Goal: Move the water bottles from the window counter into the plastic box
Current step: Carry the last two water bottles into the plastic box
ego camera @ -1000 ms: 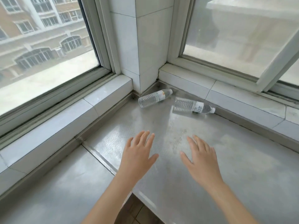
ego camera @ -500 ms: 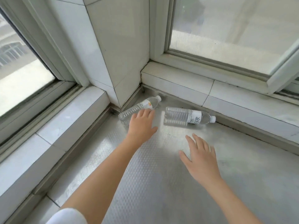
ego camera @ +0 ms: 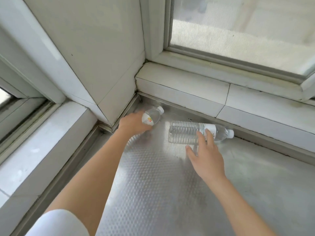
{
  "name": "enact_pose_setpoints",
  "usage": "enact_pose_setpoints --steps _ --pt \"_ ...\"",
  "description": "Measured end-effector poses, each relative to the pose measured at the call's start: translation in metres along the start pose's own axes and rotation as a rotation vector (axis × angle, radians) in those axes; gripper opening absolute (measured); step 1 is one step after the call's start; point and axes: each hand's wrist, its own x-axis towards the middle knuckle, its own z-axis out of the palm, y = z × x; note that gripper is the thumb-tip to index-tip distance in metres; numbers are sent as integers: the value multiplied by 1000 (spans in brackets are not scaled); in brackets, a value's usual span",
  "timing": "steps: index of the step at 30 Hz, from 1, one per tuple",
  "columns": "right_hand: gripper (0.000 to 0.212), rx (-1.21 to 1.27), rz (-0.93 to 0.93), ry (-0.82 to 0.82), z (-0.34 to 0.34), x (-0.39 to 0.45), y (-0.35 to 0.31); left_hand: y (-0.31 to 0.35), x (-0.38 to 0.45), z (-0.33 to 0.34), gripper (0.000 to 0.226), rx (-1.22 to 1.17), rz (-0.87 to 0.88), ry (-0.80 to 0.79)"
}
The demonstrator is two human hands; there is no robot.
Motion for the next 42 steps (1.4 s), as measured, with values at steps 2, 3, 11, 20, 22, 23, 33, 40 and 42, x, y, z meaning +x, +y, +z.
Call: enact_pose_setpoints --steps 2,3,11,20,22,23,33,40,42 --pt "63 58 5 9 4 12 3 -1 -4 -3 68 12 27 13" --pt "64 88 11 -1 7 18 4 -1 -5 -5 68 18 40 16" --pt "33 414 192 125 23 55 -12 0 -17 4 71 -117 9 11" --pt "18 508 212 292 26 53 -13 3 -21 12 50 -162 -49 77" --pt "22 487 219 306 26 53 -12 7 -21 18 63 -91 -29 103" --pt "25 485 229 310 25 54 -12 10 -20 23 72 -38 -13 118" --pt "24 589 339 358 26 55 -9 9 -4 30 103 88 -71 159" --pt "17 608 365 377 1 37 5 3 3 28 90 52 -54 163" --pt "13 563 356 356 -4 39 8 -1 3 29 90 10 -60 158"
